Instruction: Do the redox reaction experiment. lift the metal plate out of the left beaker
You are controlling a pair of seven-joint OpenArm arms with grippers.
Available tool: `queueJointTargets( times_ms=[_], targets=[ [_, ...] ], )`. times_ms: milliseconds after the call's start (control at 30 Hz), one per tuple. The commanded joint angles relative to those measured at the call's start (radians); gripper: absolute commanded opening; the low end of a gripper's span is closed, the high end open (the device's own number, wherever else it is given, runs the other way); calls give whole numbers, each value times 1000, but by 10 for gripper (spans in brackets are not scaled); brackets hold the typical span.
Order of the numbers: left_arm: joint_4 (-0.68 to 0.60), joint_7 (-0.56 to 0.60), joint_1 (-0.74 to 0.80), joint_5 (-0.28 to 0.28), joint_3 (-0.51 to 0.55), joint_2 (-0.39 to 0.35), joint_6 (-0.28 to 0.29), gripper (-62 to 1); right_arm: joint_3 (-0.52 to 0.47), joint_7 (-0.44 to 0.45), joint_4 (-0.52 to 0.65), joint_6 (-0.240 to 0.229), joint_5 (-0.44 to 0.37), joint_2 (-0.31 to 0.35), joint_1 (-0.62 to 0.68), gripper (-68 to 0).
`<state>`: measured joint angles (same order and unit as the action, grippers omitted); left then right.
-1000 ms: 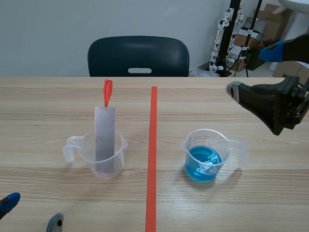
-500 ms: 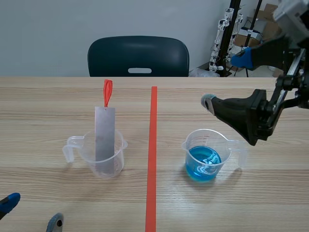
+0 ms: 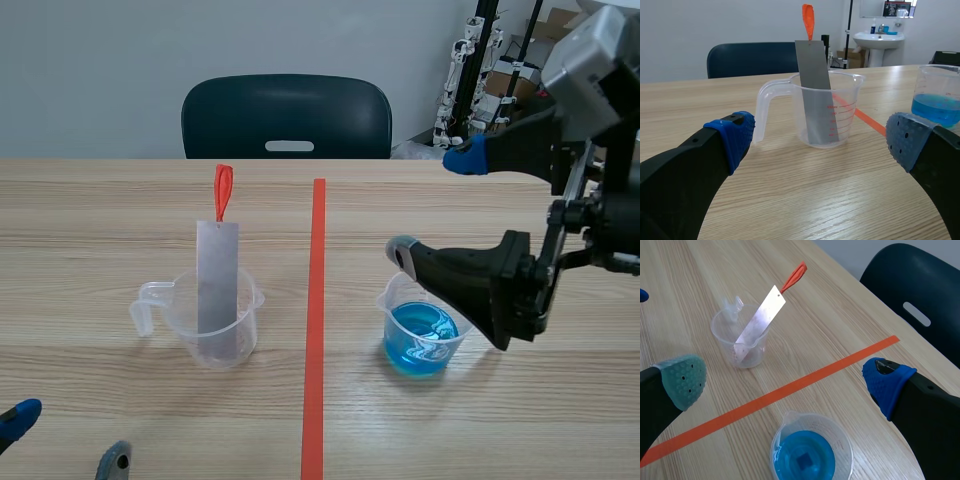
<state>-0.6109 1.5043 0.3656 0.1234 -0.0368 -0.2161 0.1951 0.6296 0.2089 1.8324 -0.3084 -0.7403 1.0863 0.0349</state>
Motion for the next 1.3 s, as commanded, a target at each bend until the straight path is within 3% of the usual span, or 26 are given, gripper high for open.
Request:
queueJointTargets(
  times_ms=[0,100,367,700,1267],
  targets=[
    [-11,25,-3,-6,2,0,3,-58,18,19,5,33,-4,5,-52,4],
    [-11,24,-3,-6,2,-1,3,-58,79,19,-1,74,-4,5,-95,4],
    [-11,24,-3,-6,2,-1,3,-58,200,17,-100,110,-8,-39,-237,4],
    [-11,22,-3,-6,2,-1,3,-58,314,-16,-287,95,-11,-183,-387,4],
    [-11,21,-3,-6,2,-1,3,-58,483,-154,-450,60,-85,-401,-616,4]
  ],
)
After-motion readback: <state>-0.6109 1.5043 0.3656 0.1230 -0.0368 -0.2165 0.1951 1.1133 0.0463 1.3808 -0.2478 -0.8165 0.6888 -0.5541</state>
